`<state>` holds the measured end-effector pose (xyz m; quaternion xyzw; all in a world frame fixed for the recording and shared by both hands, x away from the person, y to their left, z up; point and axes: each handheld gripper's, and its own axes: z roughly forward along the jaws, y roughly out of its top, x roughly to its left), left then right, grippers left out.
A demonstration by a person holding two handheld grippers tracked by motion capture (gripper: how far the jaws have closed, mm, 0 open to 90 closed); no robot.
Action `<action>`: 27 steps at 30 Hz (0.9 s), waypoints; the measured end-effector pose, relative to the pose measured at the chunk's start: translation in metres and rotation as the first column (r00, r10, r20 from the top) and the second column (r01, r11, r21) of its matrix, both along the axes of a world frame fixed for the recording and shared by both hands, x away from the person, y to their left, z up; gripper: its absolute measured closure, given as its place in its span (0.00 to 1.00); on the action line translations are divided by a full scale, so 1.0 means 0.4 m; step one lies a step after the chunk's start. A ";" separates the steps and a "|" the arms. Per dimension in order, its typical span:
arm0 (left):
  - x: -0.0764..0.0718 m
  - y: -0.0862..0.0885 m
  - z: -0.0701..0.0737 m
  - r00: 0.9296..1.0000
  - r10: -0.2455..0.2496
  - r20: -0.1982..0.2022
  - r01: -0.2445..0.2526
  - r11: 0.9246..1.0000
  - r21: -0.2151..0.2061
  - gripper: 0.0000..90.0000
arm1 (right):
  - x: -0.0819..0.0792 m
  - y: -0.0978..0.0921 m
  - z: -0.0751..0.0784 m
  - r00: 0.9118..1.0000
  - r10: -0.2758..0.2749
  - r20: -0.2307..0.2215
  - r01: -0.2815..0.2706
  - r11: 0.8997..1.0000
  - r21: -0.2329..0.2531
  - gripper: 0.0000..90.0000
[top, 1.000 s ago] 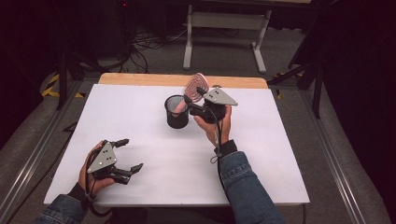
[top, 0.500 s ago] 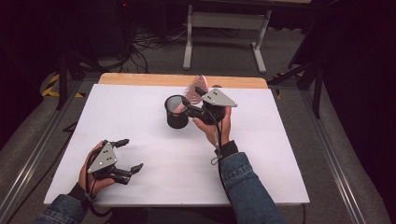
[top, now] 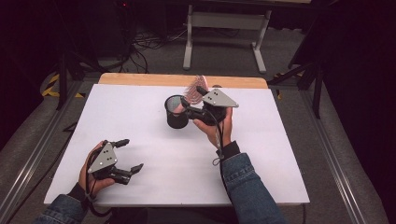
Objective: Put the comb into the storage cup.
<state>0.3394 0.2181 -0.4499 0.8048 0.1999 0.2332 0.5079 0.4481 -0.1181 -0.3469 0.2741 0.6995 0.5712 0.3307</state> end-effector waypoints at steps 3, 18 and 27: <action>0.000 0.000 0.000 1.000 0.000 0.001 0.000 1.000 0.001 0.06 | -0.005 0.001 0.004 1.000 0.000 0.006 0.000 1.000 -0.008 0.32; 0.001 -0.001 -0.001 1.000 -0.001 0.000 0.001 1.000 0.003 0.06 | -0.036 0.015 0.010 0.999 -0.013 0.035 0.015 0.998 -0.066 0.14; 0.001 -0.001 -0.001 1.000 0.000 0.001 0.000 1.000 0.003 0.06 | -0.057 0.010 0.008 0.999 -0.009 0.044 0.012 0.998 -0.068 0.04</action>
